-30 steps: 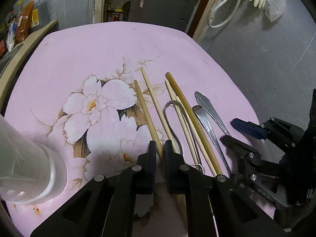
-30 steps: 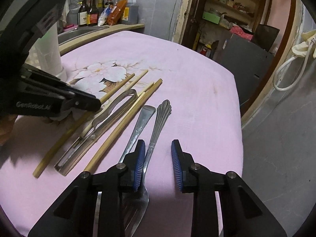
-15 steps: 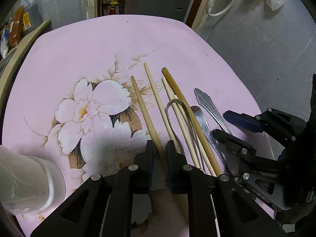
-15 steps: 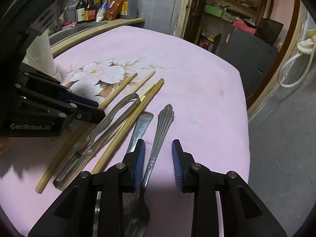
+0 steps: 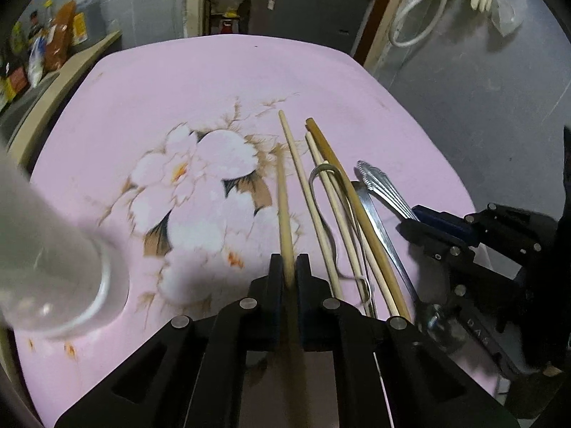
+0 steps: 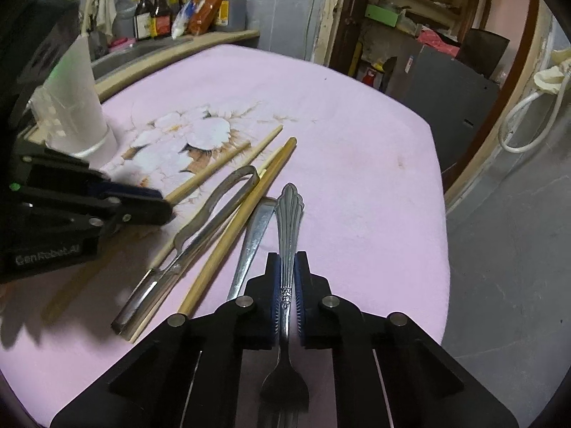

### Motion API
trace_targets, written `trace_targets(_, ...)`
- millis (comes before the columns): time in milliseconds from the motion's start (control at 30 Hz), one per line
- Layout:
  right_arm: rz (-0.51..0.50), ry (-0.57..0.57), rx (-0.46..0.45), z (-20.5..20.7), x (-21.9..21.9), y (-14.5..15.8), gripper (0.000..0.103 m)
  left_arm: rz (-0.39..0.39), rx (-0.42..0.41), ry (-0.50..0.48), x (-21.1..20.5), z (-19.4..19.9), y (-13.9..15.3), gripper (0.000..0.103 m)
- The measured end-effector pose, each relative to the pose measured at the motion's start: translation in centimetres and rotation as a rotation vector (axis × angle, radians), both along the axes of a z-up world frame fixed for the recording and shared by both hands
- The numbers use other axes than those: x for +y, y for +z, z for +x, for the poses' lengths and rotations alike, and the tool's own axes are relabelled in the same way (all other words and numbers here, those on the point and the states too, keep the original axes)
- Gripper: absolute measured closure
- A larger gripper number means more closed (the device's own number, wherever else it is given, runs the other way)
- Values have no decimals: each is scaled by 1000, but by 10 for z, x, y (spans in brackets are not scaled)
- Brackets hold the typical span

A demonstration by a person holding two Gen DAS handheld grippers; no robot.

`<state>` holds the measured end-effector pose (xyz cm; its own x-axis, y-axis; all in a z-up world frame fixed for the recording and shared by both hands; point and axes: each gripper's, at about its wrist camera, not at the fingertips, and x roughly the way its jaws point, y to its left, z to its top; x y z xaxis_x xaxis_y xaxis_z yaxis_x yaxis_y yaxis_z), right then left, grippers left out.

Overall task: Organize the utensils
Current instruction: 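Lift the chopstick with the left tool while the right tool carries the fork to the caddy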

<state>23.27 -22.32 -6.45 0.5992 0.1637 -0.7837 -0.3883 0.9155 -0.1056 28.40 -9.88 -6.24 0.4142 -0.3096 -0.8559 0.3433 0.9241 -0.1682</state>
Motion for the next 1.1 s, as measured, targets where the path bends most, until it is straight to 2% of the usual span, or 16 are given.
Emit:
trace_targets(133, 37, 16, -91, -24, 0, 4, 97, 9, -84, 16, 8, -20, 7, 99)
trace_targets(267, 48, 29, -235, -54, 7, 15, 97, -54, -163, 49, 18, -42, 17, 99)
trace_targets(367, 61, 45, -359, -75, 12, 28, 97, -99, -288, 70, 28, -64, 31, 99)
trace_targets(467, 80, 53, -448, -90, 17, 35, 98, -142, -375, 88, 34, -80, 40, 99)
trace_targets(700, 107, 63, -654, -113, 30, 54, 98, -196, -543, 140, 45, -104, 58, 99)
trace_targets(833, 135, 80, -717, -114, 39, 65, 98, -222, -583, 174, 55, -108, 64, 99)
trace_targets(1000, 162, 101, -746, -116, 49, 74, 98, -258, -630, 201, 74, -117, 76, 99)
trace_targets(1100, 181, 115, -768, -120, 53, 78, 98, -271, -686, 221, 83, -125, 87, 99)
